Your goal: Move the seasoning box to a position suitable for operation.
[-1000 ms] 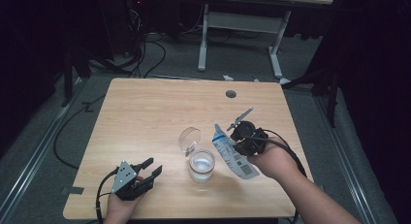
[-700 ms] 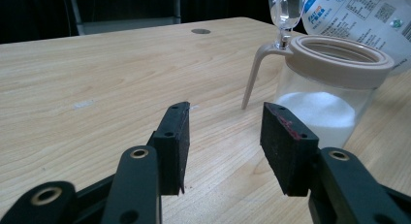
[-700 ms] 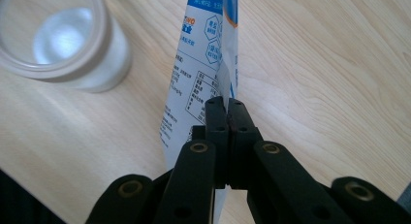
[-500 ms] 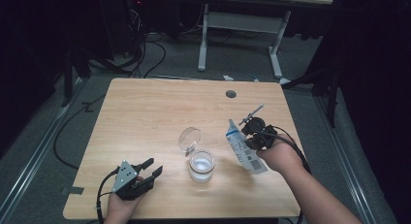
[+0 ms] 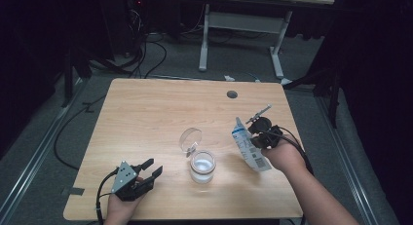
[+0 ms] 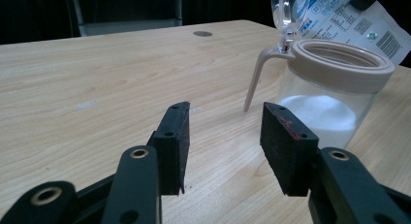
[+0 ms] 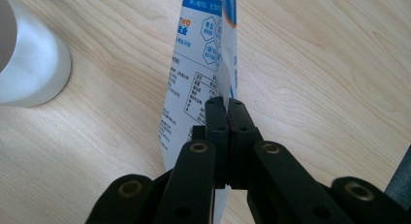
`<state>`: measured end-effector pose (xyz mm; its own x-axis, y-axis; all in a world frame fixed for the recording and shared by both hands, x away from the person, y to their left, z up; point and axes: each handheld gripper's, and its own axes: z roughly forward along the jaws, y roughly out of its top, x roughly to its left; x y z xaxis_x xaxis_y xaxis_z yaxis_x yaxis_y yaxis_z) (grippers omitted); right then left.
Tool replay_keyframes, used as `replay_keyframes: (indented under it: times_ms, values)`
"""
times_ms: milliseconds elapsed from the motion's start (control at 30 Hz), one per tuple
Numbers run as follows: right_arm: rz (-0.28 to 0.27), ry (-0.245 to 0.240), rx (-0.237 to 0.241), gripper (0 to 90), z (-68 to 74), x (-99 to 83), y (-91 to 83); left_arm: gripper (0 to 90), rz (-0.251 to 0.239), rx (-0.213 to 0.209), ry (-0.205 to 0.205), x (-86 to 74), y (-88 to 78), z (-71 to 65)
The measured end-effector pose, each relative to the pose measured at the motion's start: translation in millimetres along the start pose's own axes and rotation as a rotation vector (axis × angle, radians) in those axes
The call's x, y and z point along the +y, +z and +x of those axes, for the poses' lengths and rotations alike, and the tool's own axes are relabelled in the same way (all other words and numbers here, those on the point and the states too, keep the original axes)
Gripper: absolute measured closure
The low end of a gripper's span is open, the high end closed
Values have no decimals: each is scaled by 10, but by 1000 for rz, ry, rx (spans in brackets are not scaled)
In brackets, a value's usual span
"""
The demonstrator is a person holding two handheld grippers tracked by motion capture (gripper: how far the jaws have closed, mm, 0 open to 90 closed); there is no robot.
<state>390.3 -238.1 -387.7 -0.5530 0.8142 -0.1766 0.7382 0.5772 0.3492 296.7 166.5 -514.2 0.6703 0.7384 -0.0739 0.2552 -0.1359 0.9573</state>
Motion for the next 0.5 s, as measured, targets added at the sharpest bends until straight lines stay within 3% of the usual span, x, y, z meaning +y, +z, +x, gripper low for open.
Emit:
replay_keyframes:
  times_ms: [300, 500]
  values:
    - [-56, 21, -18, 900, 2, -57, -5, 536, 2, -3, 0, -12, 8, -3]
    - [-121, 56, -35, 900, 17, -128, -20, 548, 8, -16, 2, -23, 21, -3]
